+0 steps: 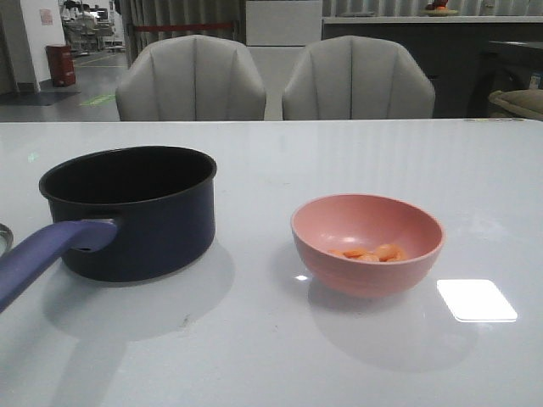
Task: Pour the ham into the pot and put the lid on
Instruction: 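Move the right gripper above the pink bowl, then lower the right gripper and grasp the pink bowl rim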
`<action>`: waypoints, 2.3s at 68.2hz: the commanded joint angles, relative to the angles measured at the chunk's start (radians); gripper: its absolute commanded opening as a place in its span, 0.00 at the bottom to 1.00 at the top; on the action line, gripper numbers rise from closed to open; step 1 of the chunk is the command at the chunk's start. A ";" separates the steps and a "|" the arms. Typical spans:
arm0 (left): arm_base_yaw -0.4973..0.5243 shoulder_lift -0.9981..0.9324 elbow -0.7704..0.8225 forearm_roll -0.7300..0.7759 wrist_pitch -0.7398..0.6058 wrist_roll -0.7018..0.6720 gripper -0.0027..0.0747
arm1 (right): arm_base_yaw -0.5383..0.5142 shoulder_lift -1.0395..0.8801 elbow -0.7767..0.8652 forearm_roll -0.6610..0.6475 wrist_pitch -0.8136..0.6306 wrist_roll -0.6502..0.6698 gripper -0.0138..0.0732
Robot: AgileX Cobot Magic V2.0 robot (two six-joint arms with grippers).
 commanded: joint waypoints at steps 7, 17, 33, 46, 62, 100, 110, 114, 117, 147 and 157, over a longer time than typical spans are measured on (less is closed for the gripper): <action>-0.136 -0.232 0.086 -0.018 -0.136 0.003 0.69 | -0.007 -0.020 -0.005 -0.014 -0.084 0.001 0.33; -0.245 -0.426 0.195 -0.010 -0.233 0.003 0.69 | -0.007 -0.020 -0.005 -0.014 -0.084 0.001 0.33; -0.338 -0.780 0.409 -0.010 -0.347 0.003 0.69 | -0.007 -0.020 -0.005 -0.014 -0.084 0.001 0.33; -0.343 -1.054 0.606 -0.012 -0.375 0.003 0.69 | -0.007 -0.020 -0.005 -0.014 -0.086 0.001 0.33; -0.343 -1.254 0.759 -0.012 -0.441 0.003 0.69 | -0.007 -0.020 -0.006 0.018 -0.212 0.028 0.33; -0.343 -1.279 0.792 -0.021 -0.485 0.003 0.69 | -0.007 0.383 -0.342 0.036 0.103 0.060 0.33; -0.343 -1.279 0.792 -0.021 -0.485 0.003 0.69 | -0.007 0.469 -0.346 0.039 0.098 0.060 0.33; -0.343 -1.279 0.792 -0.021 -0.485 0.003 0.69 | -0.005 0.525 -0.364 0.041 0.109 0.060 0.38; -0.343 -1.279 0.792 -0.021 -0.485 0.003 0.69 | 0.005 0.572 -0.392 0.041 0.113 0.060 0.48; -0.343 -1.286 0.792 -0.021 -0.487 0.003 0.69 | 0.210 1.203 -0.725 0.172 0.111 0.060 0.75; -0.343 -1.291 0.792 -0.021 -0.489 0.003 0.69 | 0.225 1.378 -0.835 0.223 0.123 0.060 0.75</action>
